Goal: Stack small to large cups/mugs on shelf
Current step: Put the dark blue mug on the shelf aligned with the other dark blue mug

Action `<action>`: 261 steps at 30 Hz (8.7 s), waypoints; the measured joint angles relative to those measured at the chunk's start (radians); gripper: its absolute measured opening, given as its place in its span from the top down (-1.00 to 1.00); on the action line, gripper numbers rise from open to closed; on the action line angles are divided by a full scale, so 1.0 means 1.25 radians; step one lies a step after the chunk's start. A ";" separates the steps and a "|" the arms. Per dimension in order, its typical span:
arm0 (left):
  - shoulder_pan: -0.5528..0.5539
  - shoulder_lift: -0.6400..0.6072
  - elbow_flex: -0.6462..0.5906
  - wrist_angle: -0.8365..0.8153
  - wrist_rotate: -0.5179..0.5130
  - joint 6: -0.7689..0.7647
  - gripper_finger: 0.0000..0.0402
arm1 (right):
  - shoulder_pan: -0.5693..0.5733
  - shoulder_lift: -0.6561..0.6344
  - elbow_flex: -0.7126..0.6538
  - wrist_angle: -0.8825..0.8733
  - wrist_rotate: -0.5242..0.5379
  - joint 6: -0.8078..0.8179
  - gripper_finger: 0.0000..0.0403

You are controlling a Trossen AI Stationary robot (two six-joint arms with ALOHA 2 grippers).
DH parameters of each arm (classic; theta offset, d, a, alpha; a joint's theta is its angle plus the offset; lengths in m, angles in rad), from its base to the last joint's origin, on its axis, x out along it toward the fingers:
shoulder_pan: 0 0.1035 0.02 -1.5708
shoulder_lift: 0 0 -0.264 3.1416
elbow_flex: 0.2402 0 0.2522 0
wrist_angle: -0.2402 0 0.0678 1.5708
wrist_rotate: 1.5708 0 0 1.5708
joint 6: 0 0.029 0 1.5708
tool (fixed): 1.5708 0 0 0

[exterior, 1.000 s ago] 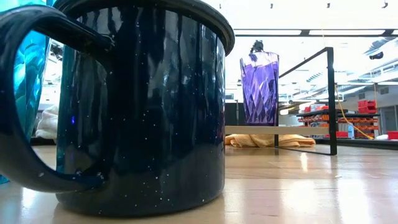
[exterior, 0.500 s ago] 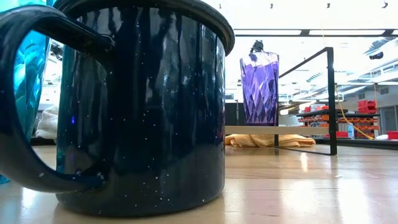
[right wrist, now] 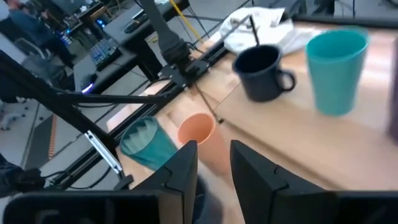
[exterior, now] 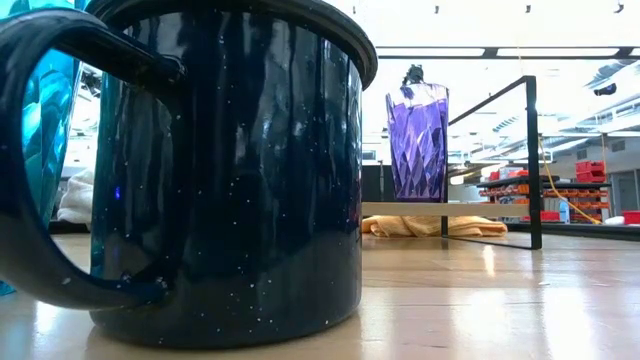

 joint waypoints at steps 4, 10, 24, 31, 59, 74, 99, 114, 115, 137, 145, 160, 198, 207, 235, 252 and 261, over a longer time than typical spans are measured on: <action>-0.058 0.047 0.000 -0.008 -0.082 -0.056 0.71 | 0.004 -0.080 0.001 -0.076 -0.001 -0.039 0.49; -0.111 0.097 0.000 -0.050 -0.160 -0.165 0.77 | 0.020 -0.182 0.001 -0.165 -0.013 -0.081 0.49; -0.142 0.183 0.000 -0.032 -0.234 -0.239 0.85 | 0.031 -0.220 0.001 -0.254 -0.053 -0.095 0.49; -0.129 0.192 0.000 -0.044 -0.267 -0.221 0.82 | 0.031 -0.203 0.001 -0.253 -0.059 -0.083 0.49; -0.114 0.280 -0.001 -0.056 -0.267 -0.171 0.76 | 0.031 -0.195 0.001 -0.253 -0.071 -0.059 0.49; -0.114 0.289 0.000 -0.265 -0.143 -0.222 0.52 | 0.031 -0.195 0.001 -0.253 -0.089 -0.065 0.49; -0.113 0.289 0.000 -0.157 -0.253 -0.061 0.48 | 0.028 -0.195 0.001 -0.253 -0.089 -0.050 0.49; -0.082 0.396 -0.001 0.098 -0.270 -0.024 0.45 | 0.018 -0.195 0.000 -0.254 -0.089 -0.057 0.49; -0.082 0.405 -0.001 0.128 -0.267 0.002 0.40 | 0.018 -0.195 0.000 -0.254 -0.089 -0.058 0.49; -0.141 0.525 0.006 0.095 -0.133 0.072 -0.32 | 0.018 -0.195 0.000 -0.255 -0.090 -0.073 0.49; -0.149 0.525 0.023 0.066 -0.130 0.010 -0.27 | 0.018 -0.195 0.000 -0.259 -0.090 -0.074 0.49; -0.149 0.583 0.068 0.083 -0.075 0.099 -0.27 | 0.018 -0.195 0.000 -0.258 -0.090 -0.065 0.49; -0.124 0.939 0.562 -0.335 -0.106 0.048 -0.08 | 0.018 -0.195 0.001 -0.274 -0.141 -0.114 0.49; -0.125 0.973 0.562 -0.322 -0.092 0.011 -0.05 | 0.018 -0.195 0.001 -0.271 -0.153 -0.107 0.49; -0.110 1.016 0.561 -0.291 -0.097 -0.048 0.19 | 0.019 -0.195 0.001 -0.271 -0.167 -0.110 0.49; -0.105 1.010 0.564 -0.287 -0.111 -0.006 0.83 | 0.018 -0.195 0.001 -0.272 -0.167 -0.110 0.49; -0.090 1.018 0.657 -0.391 -0.117 0.048 0.86 | 0.018 -0.195 0.001 -0.274 -0.167 -0.109 0.49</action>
